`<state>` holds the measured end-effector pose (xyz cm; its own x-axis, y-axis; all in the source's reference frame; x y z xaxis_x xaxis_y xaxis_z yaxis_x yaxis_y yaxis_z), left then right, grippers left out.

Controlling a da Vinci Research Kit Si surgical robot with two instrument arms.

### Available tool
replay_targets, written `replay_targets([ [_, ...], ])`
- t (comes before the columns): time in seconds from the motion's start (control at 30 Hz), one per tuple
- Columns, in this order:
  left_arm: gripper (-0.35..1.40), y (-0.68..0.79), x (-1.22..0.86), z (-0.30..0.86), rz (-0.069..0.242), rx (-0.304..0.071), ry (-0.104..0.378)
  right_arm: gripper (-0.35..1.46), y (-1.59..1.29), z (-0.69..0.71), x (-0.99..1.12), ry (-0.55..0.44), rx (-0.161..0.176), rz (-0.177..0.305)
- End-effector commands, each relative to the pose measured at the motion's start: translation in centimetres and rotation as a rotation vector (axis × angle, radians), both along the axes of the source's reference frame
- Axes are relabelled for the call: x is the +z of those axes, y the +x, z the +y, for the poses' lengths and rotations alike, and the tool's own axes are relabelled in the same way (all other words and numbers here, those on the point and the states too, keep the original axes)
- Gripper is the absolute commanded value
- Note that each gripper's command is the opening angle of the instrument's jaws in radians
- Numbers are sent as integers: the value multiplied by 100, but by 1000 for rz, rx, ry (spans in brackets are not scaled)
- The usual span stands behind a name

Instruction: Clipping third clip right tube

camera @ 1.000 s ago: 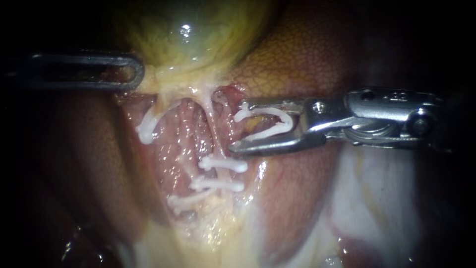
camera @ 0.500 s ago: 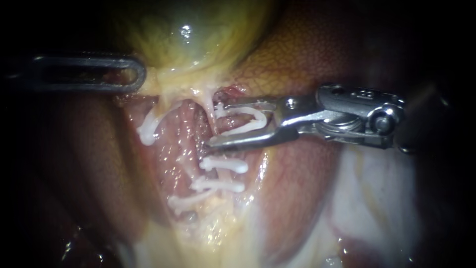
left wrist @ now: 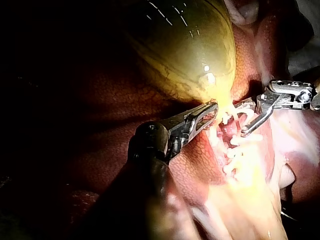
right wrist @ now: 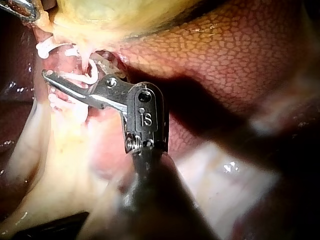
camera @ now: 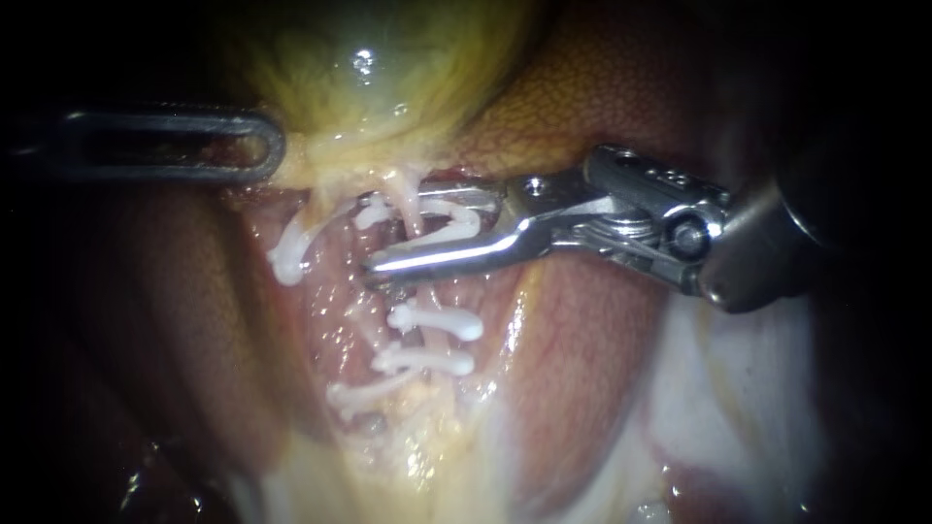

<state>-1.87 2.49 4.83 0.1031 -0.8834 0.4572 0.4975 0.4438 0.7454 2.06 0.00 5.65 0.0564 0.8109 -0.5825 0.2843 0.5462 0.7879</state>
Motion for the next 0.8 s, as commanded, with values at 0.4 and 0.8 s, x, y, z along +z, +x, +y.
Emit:
replay_targets([
  [0.4,-35,0,0,0,0,0,0,34,2,-1,-18,20,-14,61],
  [0.8,-35,-1,0,0,0,0,0,3,0,1,-19,22,-7,56],
])
